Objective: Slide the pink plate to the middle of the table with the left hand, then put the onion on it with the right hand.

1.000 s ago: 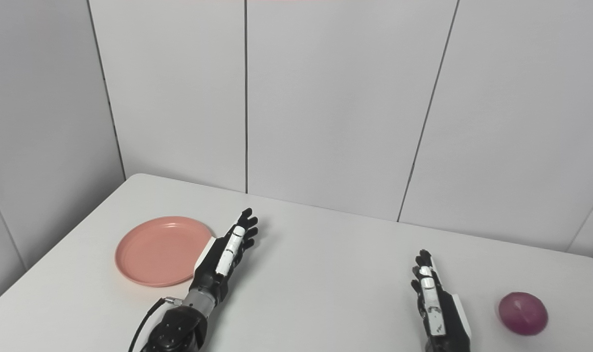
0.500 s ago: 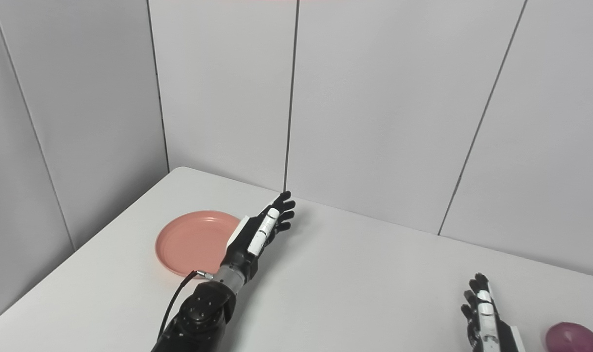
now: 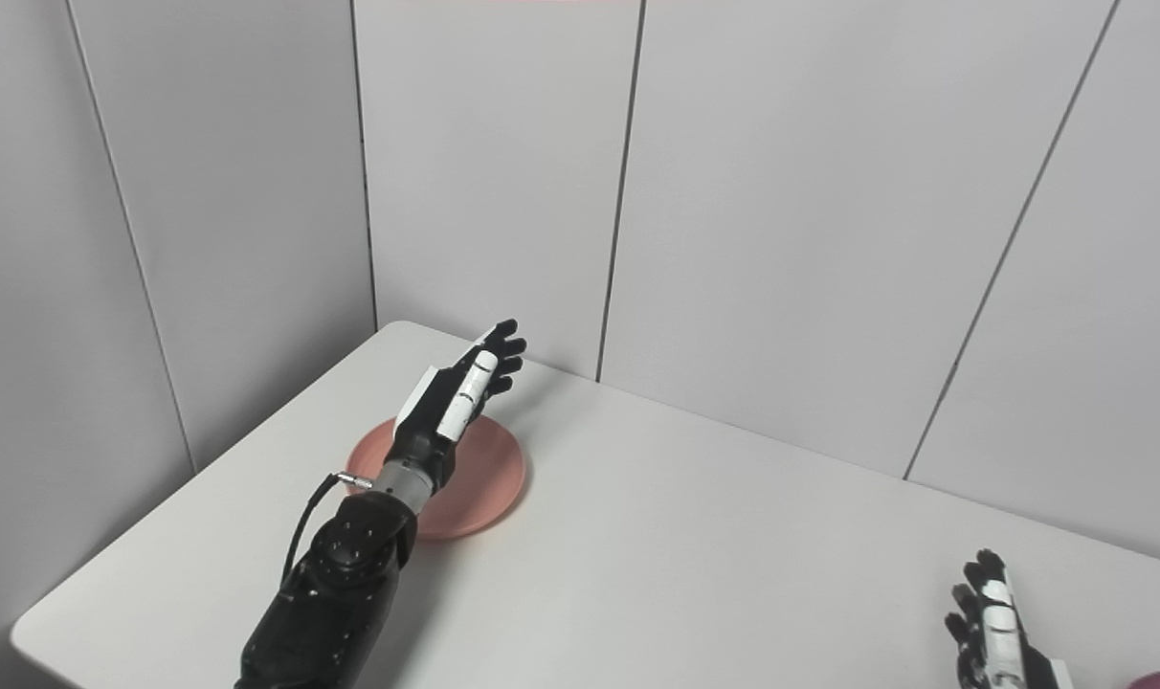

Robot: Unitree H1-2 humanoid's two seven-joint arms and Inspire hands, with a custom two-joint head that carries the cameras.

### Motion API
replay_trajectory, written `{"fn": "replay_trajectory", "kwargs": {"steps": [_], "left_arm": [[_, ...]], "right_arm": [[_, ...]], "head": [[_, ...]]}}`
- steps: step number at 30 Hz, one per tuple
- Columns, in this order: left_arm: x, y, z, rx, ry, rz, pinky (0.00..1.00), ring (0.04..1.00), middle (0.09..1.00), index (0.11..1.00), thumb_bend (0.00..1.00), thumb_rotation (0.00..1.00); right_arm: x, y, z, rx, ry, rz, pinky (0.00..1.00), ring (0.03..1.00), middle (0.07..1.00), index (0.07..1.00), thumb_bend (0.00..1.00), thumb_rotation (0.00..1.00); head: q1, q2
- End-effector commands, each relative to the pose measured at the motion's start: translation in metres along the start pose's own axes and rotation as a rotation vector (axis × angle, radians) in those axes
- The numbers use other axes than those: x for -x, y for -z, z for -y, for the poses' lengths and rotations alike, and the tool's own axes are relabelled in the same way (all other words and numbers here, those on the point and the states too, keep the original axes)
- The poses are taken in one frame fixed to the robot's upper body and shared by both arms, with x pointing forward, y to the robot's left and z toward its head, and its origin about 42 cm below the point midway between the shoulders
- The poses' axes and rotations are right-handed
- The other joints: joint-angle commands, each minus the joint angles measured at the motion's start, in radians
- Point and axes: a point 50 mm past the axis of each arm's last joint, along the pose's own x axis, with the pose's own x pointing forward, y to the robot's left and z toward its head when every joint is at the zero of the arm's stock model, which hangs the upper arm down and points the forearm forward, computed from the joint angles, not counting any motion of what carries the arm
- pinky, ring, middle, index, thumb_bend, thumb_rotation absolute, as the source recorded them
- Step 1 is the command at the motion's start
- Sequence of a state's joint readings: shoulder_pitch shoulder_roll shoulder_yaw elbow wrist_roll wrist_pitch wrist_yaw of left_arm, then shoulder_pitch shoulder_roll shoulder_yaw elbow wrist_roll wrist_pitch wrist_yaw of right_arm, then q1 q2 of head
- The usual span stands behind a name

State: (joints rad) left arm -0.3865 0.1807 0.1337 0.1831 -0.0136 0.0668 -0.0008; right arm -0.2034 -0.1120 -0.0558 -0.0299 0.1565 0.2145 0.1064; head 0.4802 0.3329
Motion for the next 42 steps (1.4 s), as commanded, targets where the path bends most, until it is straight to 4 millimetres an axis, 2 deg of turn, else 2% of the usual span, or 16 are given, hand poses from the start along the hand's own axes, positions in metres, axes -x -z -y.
{"fn": "replay_trajectory", "kwargs": {"steps": [1,5,10,22,33,37,42], "left_arm": [[-0.020,-0.035,-0.017,-0.027,-0.023,0.109,0.90,0.878,0.877,0.880,0.59,1.00],[-0.025,-0.032,-0.036,-0.042,-0.077,0.129,0.86,0.845,0.842,0.841,0.60,1.00],[-0.026,-0.026,-0.057,-0.055,-0.132,0.124,0.87,0.836,0.829,0.829,0.60,1.00],[-0.030,-0.012,-0.108,-0.084,-0.181,0.068,0.90,0.880,0.861,0.855,0.61,1.00],[-0.028,0.003,-0.124,-0.072,-0.218,0.034,0.92,0.901,0.881,0.873,0.58,1.00],[-0.026,0.010,-0.128,-0.066,-0.225,0.003,0.92,0.906,0.887,0.878,0.62,1.00],[-0.023,0.021,-0.128,-0.061,-0.217,-0.007,0.92,0.907,0.896,0.880,0.61,1.00]], "right_arm": [[-0.008,-0.022,-0.002,0.001,-0.013,0.072,1.00,1.000,1.000,1.000,0.42,1.00],[-0.009,-0.023,-0.003,0.001,-0.011,0.069,1.00,1.000,1.000,1.000,0.43,1.00],[-0.009,-0.024,-0.004,-0.001,-0.005,0.067,1.00,1.000,1.000,1.000,0.44,1.00],[-0.009,-0.026,-0.003,-0.005,-0.002,0.073,1.00,1.000,1.000,1.000,0.46,1.00],[-0.008,-0.027,-0.004,-0.007,-0.005,0.075,1.00,1.000,1.000,1.000,0.50,1.00],[-0.008,-0.028,-0.004,0.000,-0.004,0.082,1.00,1.000,1.000,1.000,0.49,1.00],[-0.007,-0.029,-0.005,-0.003,-0.004,0.083,1.00,1.000,1.000,1.000,0.50,1.00]], "head": [[0.000,0.001],[0.000,-0.003],[0.001,-0.007],[0.006,-0.015],[0.007,-0.014],[0.005,-0.014],[0.005,-0.012]]}}
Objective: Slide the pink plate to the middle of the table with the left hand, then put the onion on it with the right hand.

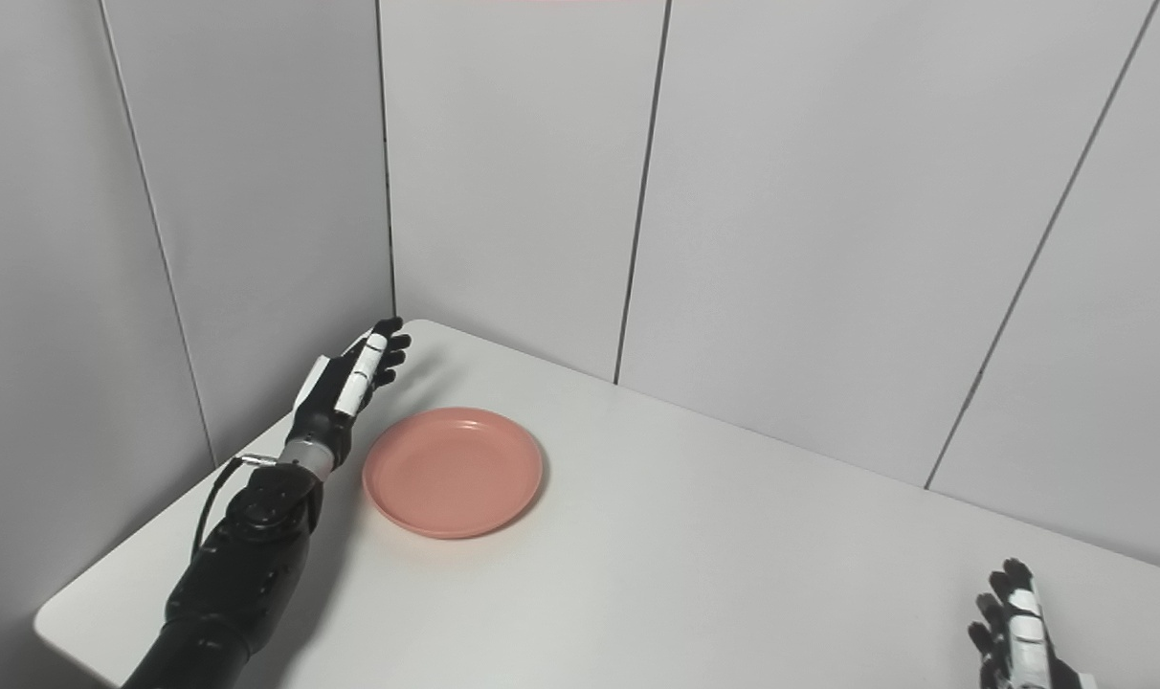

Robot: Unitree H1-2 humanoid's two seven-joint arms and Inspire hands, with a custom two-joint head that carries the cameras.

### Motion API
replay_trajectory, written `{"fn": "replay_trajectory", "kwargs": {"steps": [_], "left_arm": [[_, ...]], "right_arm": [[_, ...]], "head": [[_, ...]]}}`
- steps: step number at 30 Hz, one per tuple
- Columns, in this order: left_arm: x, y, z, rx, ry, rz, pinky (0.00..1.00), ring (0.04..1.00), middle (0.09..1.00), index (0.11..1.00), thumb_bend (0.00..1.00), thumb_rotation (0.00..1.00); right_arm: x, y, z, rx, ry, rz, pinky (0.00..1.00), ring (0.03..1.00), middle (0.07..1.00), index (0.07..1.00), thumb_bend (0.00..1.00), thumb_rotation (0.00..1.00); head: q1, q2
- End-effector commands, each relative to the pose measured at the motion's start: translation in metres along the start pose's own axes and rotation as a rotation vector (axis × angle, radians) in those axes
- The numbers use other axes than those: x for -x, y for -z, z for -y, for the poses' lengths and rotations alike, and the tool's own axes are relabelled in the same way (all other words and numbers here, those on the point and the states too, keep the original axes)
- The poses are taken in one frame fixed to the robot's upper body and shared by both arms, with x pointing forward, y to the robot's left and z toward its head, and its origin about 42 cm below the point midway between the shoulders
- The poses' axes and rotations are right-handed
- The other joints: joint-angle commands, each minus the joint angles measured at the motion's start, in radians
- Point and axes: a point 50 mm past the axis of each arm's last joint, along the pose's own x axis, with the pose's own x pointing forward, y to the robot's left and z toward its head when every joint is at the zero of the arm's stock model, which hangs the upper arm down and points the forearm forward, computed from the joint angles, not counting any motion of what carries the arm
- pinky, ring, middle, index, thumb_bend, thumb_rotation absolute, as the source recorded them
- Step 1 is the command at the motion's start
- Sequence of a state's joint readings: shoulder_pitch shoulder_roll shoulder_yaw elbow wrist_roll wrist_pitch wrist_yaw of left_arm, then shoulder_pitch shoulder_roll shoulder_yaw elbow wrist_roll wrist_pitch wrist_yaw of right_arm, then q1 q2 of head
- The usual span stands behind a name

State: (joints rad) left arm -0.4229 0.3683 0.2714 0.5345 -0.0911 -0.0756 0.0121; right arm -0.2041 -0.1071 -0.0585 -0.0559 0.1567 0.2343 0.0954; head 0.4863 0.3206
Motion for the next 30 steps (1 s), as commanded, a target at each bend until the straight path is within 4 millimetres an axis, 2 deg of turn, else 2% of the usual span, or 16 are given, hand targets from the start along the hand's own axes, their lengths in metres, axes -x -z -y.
{"fn": "replay_trajectory", "kwargs": {"steps": [1,11,21,25,30], "left_arm": [[-0.016,-0.029,-0.007,-0.008,-0.001,0.119,0.93,0.905,0.893,0.878,0.61,1.00],[-0.007,-0.011,0.004,0.031,0.011,0.083,0.95,0.904,0.894,0.892,0.60,1.00],[-0.002,-0.004,0.013,0.064,0.041,0.060,0.91,0.897,0.884,0.882,0.58,1.00],[0.000,-0.001,0.016,0.074,0.058,0.051,0.91,0.894,0.884,0.880,0.56,1.00],[0.006,0.000,0.021,0.067,0.126,0.018,0.90,0.900,0.889,0.885,0.58,1.00]], "right_arm": [[-0.008,-0.024,-0.003,0.002,-0.012,0.077,1.00,1.000,1.000,1.000,0.50,1.00],[-0.005,-0.029,-0.004,0.006,0.000,0.095,1.00,1.000,1.000,1.000,0.48,1.00],[-0.004,-0.036,-0.004,0.012,0.007,0.100,1.00,1.000,1.000,1.000,0.49,1.00],[-0.004,-0.036,-0.003,0.011,0.003,0.097,1.00,1.000,1.000,1.000,0.53,1.00],[-0.004,-0.039,-0.003,0.021,0.009,0.107,1.00,1.000,1.000,1.000,0.53,1.00]], "head": [[-0.001,0.000],[-0.007,0.005],[-0.010,0.009],[-0.010,0.011],[-0.011,0.013]]}}
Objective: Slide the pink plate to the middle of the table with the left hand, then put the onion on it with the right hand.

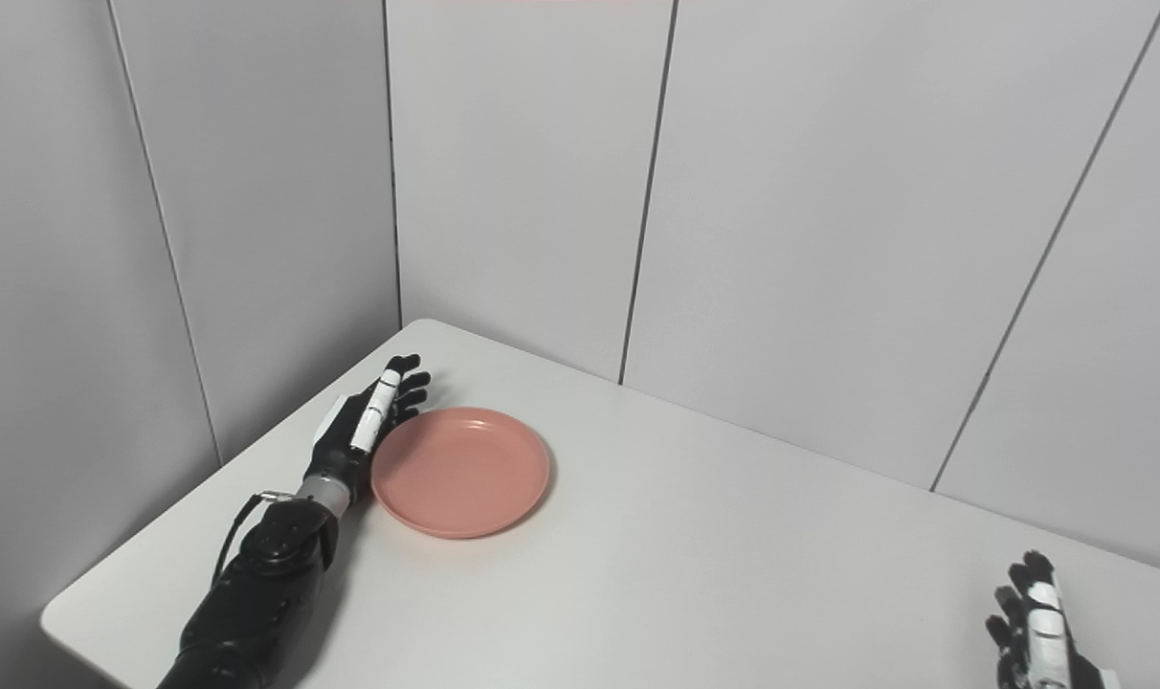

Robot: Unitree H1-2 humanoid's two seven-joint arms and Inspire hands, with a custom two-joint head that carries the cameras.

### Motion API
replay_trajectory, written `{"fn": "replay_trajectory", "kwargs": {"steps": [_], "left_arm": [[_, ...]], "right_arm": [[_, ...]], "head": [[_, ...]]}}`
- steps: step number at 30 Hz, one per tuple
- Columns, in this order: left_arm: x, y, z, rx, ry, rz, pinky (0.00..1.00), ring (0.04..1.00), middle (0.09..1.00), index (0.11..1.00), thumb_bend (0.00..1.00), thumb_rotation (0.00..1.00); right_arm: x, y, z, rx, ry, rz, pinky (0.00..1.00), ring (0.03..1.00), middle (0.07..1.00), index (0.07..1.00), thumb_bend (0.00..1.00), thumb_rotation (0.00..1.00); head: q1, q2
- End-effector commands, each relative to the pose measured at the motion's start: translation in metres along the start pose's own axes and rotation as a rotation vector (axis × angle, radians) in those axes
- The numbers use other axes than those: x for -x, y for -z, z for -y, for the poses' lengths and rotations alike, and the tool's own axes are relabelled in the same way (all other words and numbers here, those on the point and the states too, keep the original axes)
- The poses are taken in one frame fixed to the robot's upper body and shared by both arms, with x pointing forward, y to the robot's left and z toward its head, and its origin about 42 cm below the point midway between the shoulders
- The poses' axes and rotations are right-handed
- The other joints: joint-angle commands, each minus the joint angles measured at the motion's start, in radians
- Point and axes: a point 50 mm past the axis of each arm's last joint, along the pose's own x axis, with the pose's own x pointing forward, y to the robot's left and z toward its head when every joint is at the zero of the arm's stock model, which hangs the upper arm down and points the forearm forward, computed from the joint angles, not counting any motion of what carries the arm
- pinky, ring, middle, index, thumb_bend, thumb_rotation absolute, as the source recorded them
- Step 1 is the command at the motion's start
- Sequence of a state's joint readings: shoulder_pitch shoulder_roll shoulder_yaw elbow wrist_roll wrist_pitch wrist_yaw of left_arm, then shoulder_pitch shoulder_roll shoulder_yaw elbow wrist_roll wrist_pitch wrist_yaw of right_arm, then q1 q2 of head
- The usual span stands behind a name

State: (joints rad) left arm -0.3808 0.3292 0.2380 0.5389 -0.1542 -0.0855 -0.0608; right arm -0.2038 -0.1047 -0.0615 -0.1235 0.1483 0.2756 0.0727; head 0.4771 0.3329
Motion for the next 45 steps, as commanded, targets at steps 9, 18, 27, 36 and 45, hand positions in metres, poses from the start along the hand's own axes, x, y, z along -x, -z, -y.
{"fn": "replay_trajectory", "kwargs": {"steps": [9,18,27,36,45], "left_arm": [[-0.007,-0.024,0.008,0.015,0.091,0.049,0.91,0.897,0.892,0.886,0.64,1.00],[-0.010,-0.024,0.032,0.058,0.137,0.048,0.89,0.889,0.885,0.884,0.57,1.00],[-0.016,-0.014,0.069,0.090,0.200,0.020,0.88,0.882,0.877,0.876,0.58,1.00],[-0.015,-0.003,0.095,0.103,0.238,0.027,0.88,0.880,0.878,0.879,0.60,1.00],[-0.015,-0.005,0.115,0.131,0.265,0.024,0.90,0.893,0.891,0.886,0.60,1.00]], "right_arm": [[-0.007,-0.025,-0.003,0.010,0.004,0.093,1.00,1.000,1.000,1.000,0.52,1.00],[-0.006,-0.027,-0.006,-0.001,0.008,0.090,1.00,1.000,1.000,1.000,0.49,1.00],[-0.007,-0.030,-0.013,-0.006,0.008,0.106,1.00,1.000,1.000,1.000,0.38,1.00],[-0.008,-0.028,-0.017,-0.022,0.007,0.131,1.00,1.000,1.000,1.000,0.27,1.00],[-0.010,-0.023,-0.015,-0.019,-0.008,0.155,1.00,1.000,1.000,1.000,0.24,1.00]], "head": [[-0.005,0.003],[-0.020,0.009],[-0.058,0.011],[-0.089,0.019],[-0.138,0.038]]}}
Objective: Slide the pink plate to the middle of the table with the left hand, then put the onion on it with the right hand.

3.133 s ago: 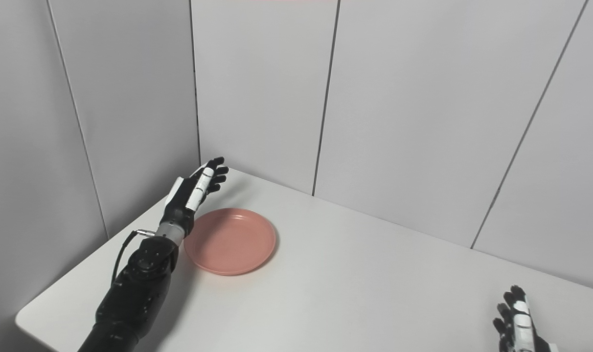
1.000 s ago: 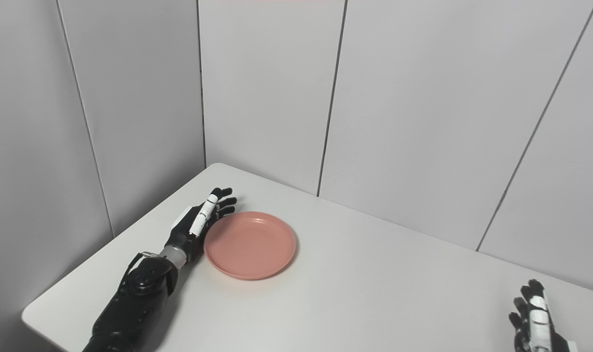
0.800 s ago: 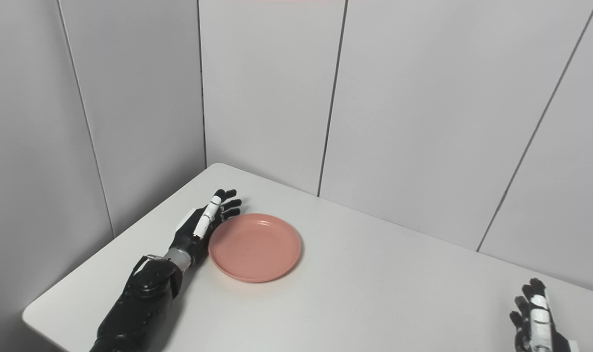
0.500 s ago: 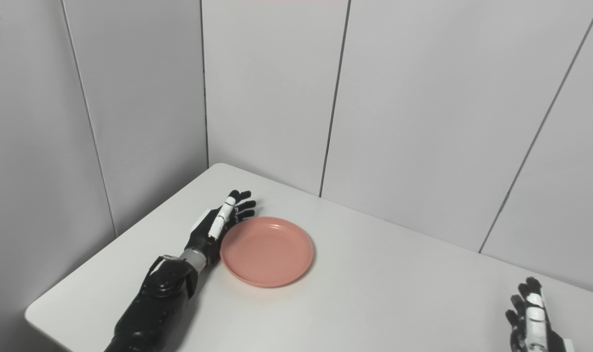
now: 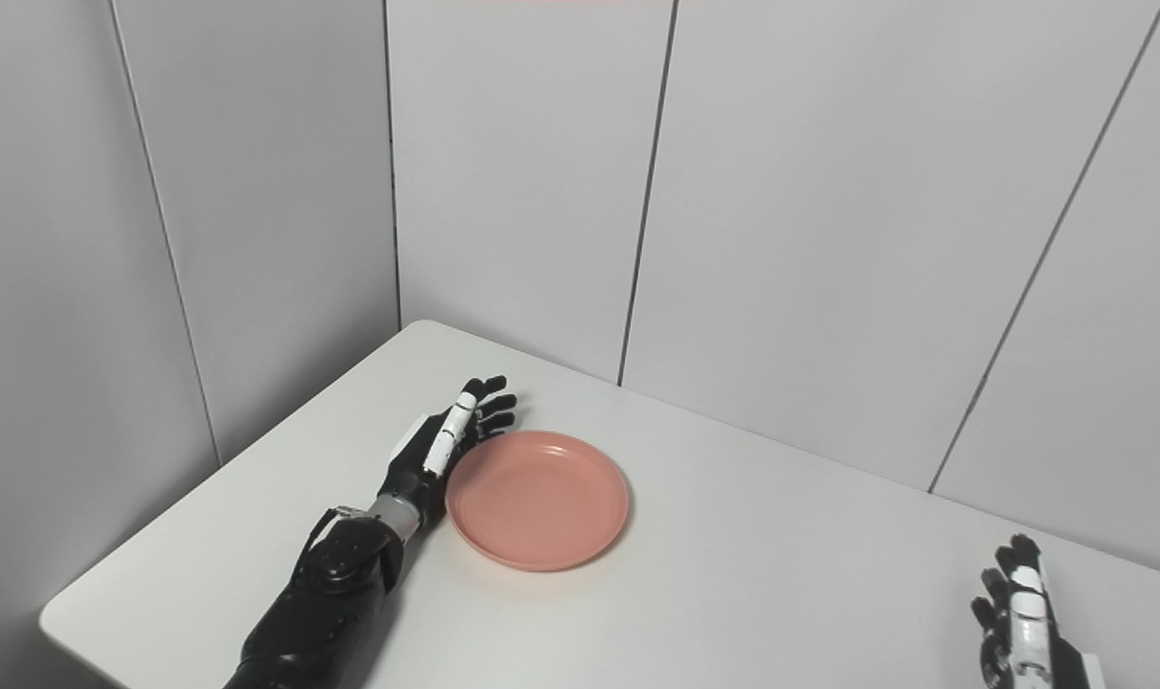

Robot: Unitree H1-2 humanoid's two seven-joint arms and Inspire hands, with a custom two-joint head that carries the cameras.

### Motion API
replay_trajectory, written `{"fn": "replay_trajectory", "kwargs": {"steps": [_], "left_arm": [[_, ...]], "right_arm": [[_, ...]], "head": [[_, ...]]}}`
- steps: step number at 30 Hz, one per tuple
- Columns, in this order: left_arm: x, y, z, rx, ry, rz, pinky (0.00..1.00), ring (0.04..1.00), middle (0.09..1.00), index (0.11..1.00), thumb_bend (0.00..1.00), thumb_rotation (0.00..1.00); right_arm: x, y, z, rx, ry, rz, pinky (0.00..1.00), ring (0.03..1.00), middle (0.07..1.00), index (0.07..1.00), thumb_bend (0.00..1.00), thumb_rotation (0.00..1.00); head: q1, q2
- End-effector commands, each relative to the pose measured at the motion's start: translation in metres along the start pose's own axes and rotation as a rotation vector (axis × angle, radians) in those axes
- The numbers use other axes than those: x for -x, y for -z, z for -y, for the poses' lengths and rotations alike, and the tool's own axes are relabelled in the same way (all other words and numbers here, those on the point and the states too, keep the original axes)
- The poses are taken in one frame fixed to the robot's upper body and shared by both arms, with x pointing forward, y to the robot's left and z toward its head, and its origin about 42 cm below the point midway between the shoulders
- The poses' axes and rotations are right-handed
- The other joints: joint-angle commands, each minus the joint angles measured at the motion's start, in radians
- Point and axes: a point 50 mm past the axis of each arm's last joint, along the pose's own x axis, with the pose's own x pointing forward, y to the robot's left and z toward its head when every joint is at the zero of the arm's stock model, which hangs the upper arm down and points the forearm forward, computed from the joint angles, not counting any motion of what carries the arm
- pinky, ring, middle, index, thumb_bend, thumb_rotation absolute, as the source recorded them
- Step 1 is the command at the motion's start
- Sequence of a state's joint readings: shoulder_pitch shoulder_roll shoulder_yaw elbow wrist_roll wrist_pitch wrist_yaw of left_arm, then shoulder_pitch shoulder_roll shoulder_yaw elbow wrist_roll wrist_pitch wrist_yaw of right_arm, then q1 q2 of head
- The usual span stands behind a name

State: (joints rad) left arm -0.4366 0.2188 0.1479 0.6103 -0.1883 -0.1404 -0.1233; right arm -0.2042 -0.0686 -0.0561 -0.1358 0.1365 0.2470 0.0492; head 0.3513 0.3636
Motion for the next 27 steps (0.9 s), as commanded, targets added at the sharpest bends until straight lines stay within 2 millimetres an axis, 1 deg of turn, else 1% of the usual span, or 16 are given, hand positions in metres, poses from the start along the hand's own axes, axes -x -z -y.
{"fn": "replay_trajectory", "kwargs": {"steps": [1,4,5,7,8,9,11,12,13,14,15,16,17,18,26,27], "left_arm": [[-0.014,-0.012,0.035,0.031,0.087,0.018,0.90,0.894,0.892,0.886,0.60,1.00],[-0.013,-0.008,0.038,0.031,0.102,0.008,0.91,0.900,0.896,0.889,0.61,1.00],[-0.012,-0.008,0.039,0.032,0.104,0.005,0.91,0.901,0.897,0.889,0.61,1.00],[-0.011,-0.006,0.040,0.035,0.106,0.001,0.91,0.904,0.899,0.891,0.62,1.00],[-0.010,-0.006,0.041,0.036,0.106,0.000,0.91,0.905,0.899,0.891,0.61,1.00],[-0.009,-0.004,0.041,0.036,0.112,0.001,0.91,0.905,0.900,0.891,0.61,1.00],[-0.008,-0.002,0.042,0.035,0.123,0.001,0.91,0.905,0.904,0.897,0.62,1.00],[-0.008,-0.001,0.041,0.035,0.127,0.001,0.91,0.904,0.904,0.896,0.62,1.00],[-0.008,-0.001,0.042,0.036,0.128,0.000,0.91,0.904,0.904,0.896,0.62,1.00],[-0.008,-0.001,0.041,0.037,0.129,-0.001,0.91,0.902,0.901,0.890,0.62,1.00],[-0.008,-0.001,0.041,0.038,0.129,-0.002,0.91,0.901,0.899,0.887,0.63,1.00],[-0.009,0.000,0.042,0.035,0.132,-0.004,0.90,0.900,0.898,0.884,0.63,1.00],[-0.009,0.000,0.043,0.031,0.136,-0.006,0.90,0.902,0.897,0.885,0.63,1.00],[-0.009,-0.001,0.043,0.027,0.138,-0.008,0.91,0.906,0.900,0.887,0.63,1.00],[-0.010,-0.001,0.054,0.016,0.170,-0.012,0.88,0.890,0.888,0.888,0.63,1.00],[-0.010,-0.001,0.056,0.020,0.173,-0.013,0.89,0.891,0.889,0.889,0.63,1.00]], "right_arm": [[-0.011,-0.019,-0.004,-0.001,-0.025,0.114,1.00,1.000,1.000,1.000,0.24,1.00],[-0.012,-0.015,-0.003,0.000,-0.025,0.124,1.00,1.000,1.000,1.000,0.28,1.00],[-0.013,-0.014,-0.003,0.001,-0.024,0.128,1.00,1.000,1.000,1.000,0.28,1.00],[-0.014,-0.011,-0.002,0.003,-0.025,0.131,1.00,1.000,1.000,1.000,0.32,1.00],[-0.014,-0.009,-0.002,0.004,-0.026,0.133,1.00,1.000,1.000,1.000,0.33,1.00],[-0.015,-0.007,-0.001,0.003,-0.032,0.129,1.00,1.000,1.000,1.000,0.34,1.00],[-0.017,-0.003,-0.001,-0.002,-0.040,0.122,1.00,1.000,1.000,1.000,0.42,1.00],[-0.018,-0.001,-0.002,-0.003,-0.040,0.120,1.00,1.000,1.000,1.000,0.44,1.00],[-0.019,0.001,-0.003,0.000,-0.038,0.120,1.00,1.000,1.000,1.000,0.45,1.00],[-0.020,0.002,-0.004,0.007,-0.036,0.122,1.00,1.000,1.000,1.000,0.46,1.00],[-0.020,0.003,-0.004,0.012,-0.035,0.123,1.00,1.000,1.000,1.000,0.47,1.00],[-0.020,0.003,-0.004,0.026,-0.037,0.123,1.00,1.000,1.000,1.000,0.48,1.00],[-0.020,0.004,-0.004,0.032,-0.037,0.120,1.00,1.000,1.000,1.000,0.50,1.00],[-0.020,0.005,-0.005,0.032,-0.037,0.120,1.00,1.000,1.000,1.000,0.51,0.99],[-0.024,0.007,-0.014,0.051,-0.041,0.123,1.00,1.000,1.000,1.000,0.55,0.99],[-0.025,0.008,-0.015,0.052,-0.040,0.124,1.00,1.000,1.000,1.000,0.55,0.99]], "head": [[-0.026,0.013],[-0.050,0.021],[-0.071,0.029],[-0.094,0.032],[-0.094,0.032],[-0.120,0.037],[-0.146,0.044],[-0.171,0.049],[-0.171,0.049],[-0.197,0.055],[-0.197,0.055],[-0.230,0.064],[-0.230,0.064],[-0.252,0.069],[-0.340,0.081],[-0.340,0.081]]}}
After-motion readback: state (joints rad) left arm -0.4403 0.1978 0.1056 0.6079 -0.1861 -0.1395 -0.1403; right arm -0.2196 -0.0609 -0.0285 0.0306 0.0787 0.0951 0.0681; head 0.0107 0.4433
